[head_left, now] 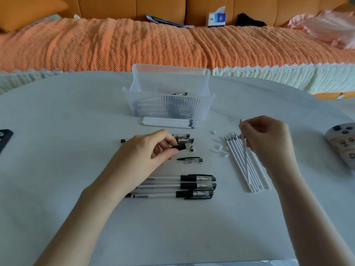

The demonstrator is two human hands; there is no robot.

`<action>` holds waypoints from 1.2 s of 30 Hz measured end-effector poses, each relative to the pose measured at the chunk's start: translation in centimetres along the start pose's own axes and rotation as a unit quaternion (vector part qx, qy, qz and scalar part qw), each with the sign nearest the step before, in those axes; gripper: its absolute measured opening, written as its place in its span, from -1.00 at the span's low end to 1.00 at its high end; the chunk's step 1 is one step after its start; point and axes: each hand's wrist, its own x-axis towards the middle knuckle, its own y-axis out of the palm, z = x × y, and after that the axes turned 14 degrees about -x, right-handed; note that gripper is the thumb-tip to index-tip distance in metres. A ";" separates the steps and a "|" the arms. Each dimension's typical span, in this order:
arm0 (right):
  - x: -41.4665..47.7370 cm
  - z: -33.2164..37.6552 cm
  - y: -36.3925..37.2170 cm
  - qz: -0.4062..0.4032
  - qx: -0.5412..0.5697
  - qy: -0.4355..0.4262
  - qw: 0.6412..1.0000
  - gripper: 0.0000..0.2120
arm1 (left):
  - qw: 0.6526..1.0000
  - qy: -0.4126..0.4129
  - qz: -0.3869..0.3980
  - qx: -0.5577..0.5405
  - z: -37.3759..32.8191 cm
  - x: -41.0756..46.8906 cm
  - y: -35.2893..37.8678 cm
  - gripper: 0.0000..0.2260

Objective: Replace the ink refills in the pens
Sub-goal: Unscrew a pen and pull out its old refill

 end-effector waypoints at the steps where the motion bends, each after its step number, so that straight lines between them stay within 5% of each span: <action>1: -0.1 -0.2 0.2 0.009 -0.048 -0.009 0.999 -0.91 | 1.000 0.000 0.000 0.000 0.0 0.0 0.0 -0.92; 15: -0.3 -0.7 1.7 0.002 -0.238 -0.058 0.969 -0.93 | 1.000 -0.005 -0.006 0.005 -0.2 0.1 -0.3 -0.94; 19: -0.1 0.1 2.8 -0.009 -0.212 -0.183 0.960 -0.87 | 1.000 -0.007 -0.004 0.010 -0.1 0.0 -0.3 -0.94; 24: -0.4 0.9 5.7 0.019 -0.289 -0.320 0.902 -0.72 | 1.000 -0.009 -0.008 0.004 -0.2 0.1 -0.3 -0.92; 36: 0.1 -0.4 7.1 -0.024 -0.288 -0.338 0.896 -0.76 | 1.000 -0.015 -0.008 -0.006 -0.3 -0.1 -0.8 -0.93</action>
